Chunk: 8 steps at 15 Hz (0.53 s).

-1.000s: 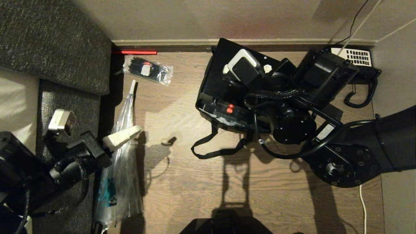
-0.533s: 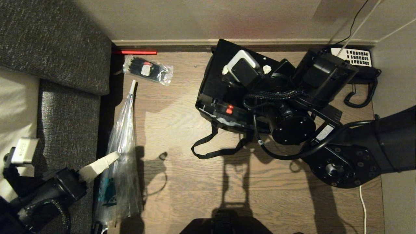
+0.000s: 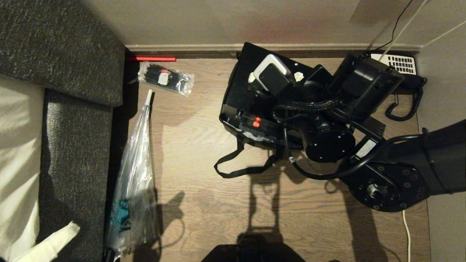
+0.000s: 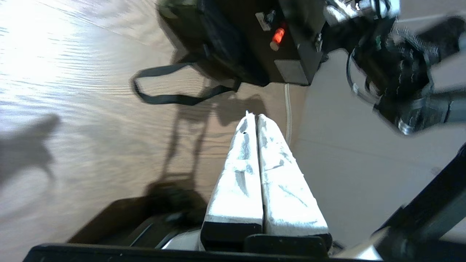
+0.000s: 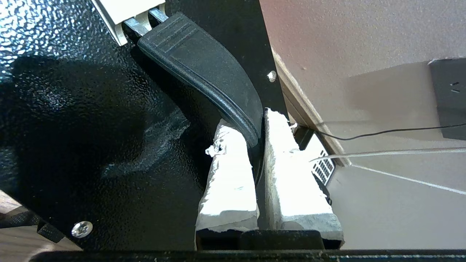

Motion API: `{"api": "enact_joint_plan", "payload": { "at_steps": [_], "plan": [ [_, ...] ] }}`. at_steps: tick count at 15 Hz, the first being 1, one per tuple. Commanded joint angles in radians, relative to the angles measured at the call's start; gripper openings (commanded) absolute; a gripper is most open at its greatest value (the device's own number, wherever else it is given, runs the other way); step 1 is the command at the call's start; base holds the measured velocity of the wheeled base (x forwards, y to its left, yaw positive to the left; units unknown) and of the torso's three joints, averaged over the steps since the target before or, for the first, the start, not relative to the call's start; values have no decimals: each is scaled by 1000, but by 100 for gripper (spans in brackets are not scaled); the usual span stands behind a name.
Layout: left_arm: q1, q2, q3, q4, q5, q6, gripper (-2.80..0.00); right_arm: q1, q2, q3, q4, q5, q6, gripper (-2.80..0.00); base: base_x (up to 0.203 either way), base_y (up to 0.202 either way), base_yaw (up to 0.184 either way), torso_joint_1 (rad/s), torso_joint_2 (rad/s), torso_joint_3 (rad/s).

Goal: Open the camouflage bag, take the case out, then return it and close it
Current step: Lift the black box

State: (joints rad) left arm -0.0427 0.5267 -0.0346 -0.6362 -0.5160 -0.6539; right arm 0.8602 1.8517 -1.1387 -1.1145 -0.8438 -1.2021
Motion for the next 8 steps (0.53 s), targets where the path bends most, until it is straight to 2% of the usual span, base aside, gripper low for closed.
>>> {"api": "enact_joint_plan", "payload": {
  "at_steps": [1, 2, 3, 4, 5, 6, 7, 8],
  "plan": [
    [17, -424, -27, 375, 56, 61, -280, 2, -8, 7, -7, -4, -8, -280, 0, 0, 0, 0, 0, 0],
    [23, -494, -34, 483, 132, 143, -280, 3, -6, 2, -7, -4, -8, -280, 0, 0, 0, 0, 0, 0],
    [30, -533, -38, 588, 231, 257, -280, 5, -6, 2, -7, -4, -10, -280, 0, 0, 0, 0, 0, 0],
    [36, -541, -33, 666, 374, 358, -280, 7, -6, 5, -7, -4, -9, -280, 0, 0, 0, 0, 0, 0],
    [40, -533, -25, 702, 483, 451, -280, 12, -5, 4, -7, -4, -10, -280, 0, 0, 0, 0, 0, 0],
    [42, -530, -22, 708, 513, 564, -280, 13, -6, 7, -7, -4, -10, -280, 0, 0, 0, 0, 0, 0],
    [43, -529, -6, 705, 510, 688, -280, 13, -5, 10, -7, -4, -10, -280, 0, 0, 0, 0, 0, 0],
    [44, -527, 22, 674, 495, 760, -280, 13, -8, 10, -7, -4, -10, -280, 0, 0, 0, 0, 0, 0]
  ]
}}
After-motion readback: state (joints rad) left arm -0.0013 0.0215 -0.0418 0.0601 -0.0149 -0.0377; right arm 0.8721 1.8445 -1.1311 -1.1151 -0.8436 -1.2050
